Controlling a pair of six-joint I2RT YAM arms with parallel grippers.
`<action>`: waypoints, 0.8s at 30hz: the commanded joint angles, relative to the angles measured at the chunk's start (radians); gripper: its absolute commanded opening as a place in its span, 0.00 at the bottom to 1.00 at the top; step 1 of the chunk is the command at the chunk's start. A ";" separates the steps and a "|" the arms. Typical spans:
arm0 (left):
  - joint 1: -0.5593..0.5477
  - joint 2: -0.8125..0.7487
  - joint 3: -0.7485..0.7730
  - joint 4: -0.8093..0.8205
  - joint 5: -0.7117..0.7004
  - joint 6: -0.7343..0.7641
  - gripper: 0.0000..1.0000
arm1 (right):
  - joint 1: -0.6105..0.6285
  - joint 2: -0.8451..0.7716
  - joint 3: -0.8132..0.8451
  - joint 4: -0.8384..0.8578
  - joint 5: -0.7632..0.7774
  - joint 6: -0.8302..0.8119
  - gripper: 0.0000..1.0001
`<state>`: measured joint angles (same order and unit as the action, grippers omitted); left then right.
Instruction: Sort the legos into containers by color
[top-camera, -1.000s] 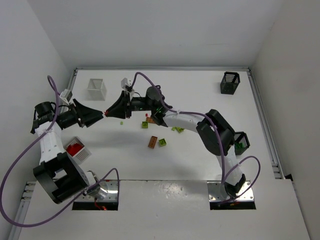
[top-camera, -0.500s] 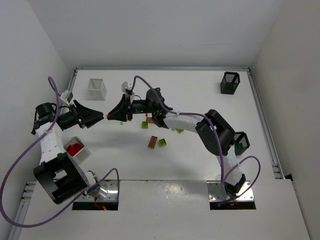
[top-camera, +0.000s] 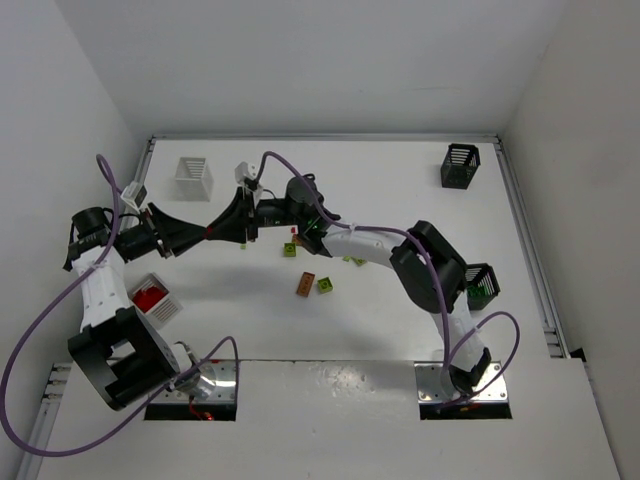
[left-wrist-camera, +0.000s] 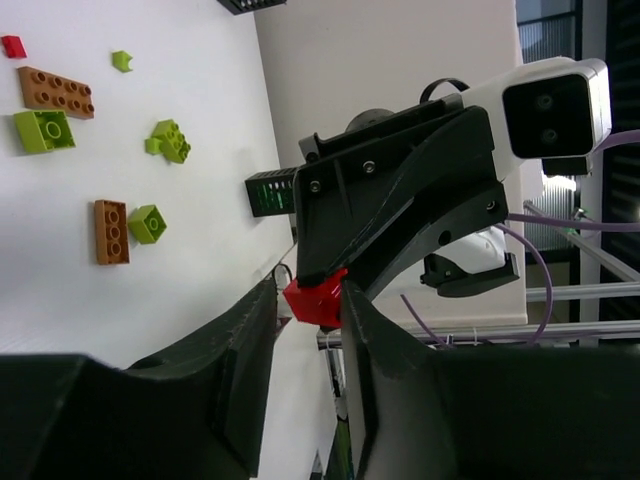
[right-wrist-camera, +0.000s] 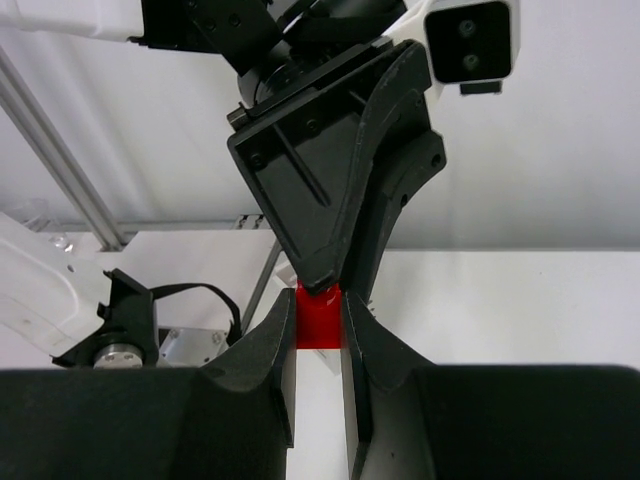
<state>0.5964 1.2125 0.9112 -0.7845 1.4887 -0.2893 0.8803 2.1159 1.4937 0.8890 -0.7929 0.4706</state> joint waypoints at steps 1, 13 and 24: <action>0.009 -0.024 -0.011 0.007 0.128 0.016 0.36 | 0.023 0.004 0.051 0.074 -0.028 -0.027 0.00; -0.012 -0.034 -0.011 0.036 0.104 0.047 0.00 | 0.023 0.004 0.080 -0.012 0.018 -0.119 0.04; -0.001 -0.172 0.018 0.045 -0.120 0.065 0.00 | 0.014 -0.082 0.036 0.007 0.041 -0.138 0.58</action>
<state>0.5934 1.0779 0.8982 -0.7238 1.4017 -0.2432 0.8928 2.1254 1.5242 0.8143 -0.7795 0.3714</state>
